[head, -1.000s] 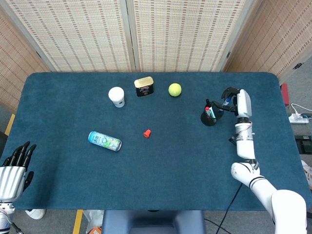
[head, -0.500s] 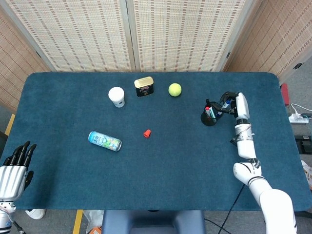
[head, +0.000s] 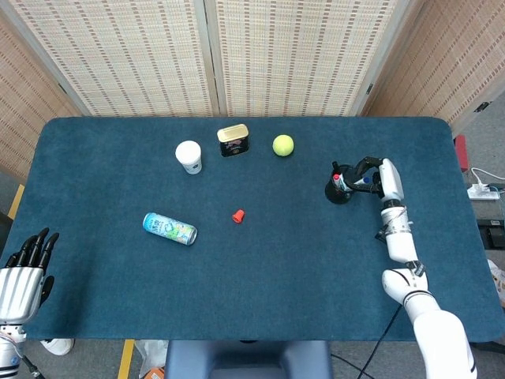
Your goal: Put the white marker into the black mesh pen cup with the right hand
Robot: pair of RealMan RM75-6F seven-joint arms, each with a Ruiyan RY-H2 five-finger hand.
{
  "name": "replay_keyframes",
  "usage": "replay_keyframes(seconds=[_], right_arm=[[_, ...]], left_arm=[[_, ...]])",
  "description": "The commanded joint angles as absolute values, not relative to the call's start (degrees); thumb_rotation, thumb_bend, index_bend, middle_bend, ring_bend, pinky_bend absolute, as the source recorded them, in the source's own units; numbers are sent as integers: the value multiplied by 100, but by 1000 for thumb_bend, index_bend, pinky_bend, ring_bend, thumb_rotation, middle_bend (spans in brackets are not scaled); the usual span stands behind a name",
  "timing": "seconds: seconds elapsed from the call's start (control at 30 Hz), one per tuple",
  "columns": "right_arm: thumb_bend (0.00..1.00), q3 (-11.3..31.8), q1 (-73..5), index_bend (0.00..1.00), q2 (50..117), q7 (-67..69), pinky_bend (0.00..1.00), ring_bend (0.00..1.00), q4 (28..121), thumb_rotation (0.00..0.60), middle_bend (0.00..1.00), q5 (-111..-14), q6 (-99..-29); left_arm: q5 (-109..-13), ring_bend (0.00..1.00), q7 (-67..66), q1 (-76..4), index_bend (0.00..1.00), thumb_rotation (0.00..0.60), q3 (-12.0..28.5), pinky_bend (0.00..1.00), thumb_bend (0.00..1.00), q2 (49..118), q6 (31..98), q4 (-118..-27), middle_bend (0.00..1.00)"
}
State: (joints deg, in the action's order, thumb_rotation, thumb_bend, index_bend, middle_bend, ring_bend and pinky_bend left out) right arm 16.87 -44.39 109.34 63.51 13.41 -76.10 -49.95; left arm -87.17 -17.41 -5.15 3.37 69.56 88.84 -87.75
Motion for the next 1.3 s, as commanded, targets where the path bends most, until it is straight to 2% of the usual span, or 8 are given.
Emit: replay_keyframes(seconds=[0.03,0.2,0.33,0.47,0.53,0.63,0.87,1.3], right_arm=[[46,1606,-4383,388,10969,6090,622,148,1252,600,311,-7671,-5185],[46,1458,-4264,350,10929,5792,354,26,1347,600,214,-7790,-5455],[44,1131,-3957,303,10777,5413,179,0,1688,600,138,-8159,-6468],[17,775,-3498,256,10497,4251,79,0,2204,600,129,-8596,-7870],[1,667,-3251,256,10317,3371,51,0,2535,600,129,-8712,-8373],[0,471,-2739,255,9768,1614,20,0,3638,600,129,-8799,-8849],[0,201,-1679,237,8395,-1955,0,0,6876,600,129,-8269,-9001],[0,255,-904,185,7951,-3339,0,0,8407,600,129,-7713,-9348]], left_arm=[[-8740,104,-1726,-510,91,600,334,339,302,6948,8908,-8784,38],[-8779,104,-1699,-507,92,600,316,339,302,6928,8922,-8815,39],[-8839,104,-1694,-509,93,600,293,339,302,6911,8937,-8838,39],[-8935,104,-1672,-496,93,600,264,340,302,6893,8997,-8865,39],[-8989,104,-1645,-487,93,600,251,341,301,6877,9036,-8890,39],[-9073,104,-1577,-476,93,600,217,342,302,6835,9070,-8937,39],[-9160,104,-1391,-476,93,600,134,342,302,6725,9011,-9011,39],[-9367,104,-1367,-446,93,600,73,343,302,6690,9106,-9070,40]])
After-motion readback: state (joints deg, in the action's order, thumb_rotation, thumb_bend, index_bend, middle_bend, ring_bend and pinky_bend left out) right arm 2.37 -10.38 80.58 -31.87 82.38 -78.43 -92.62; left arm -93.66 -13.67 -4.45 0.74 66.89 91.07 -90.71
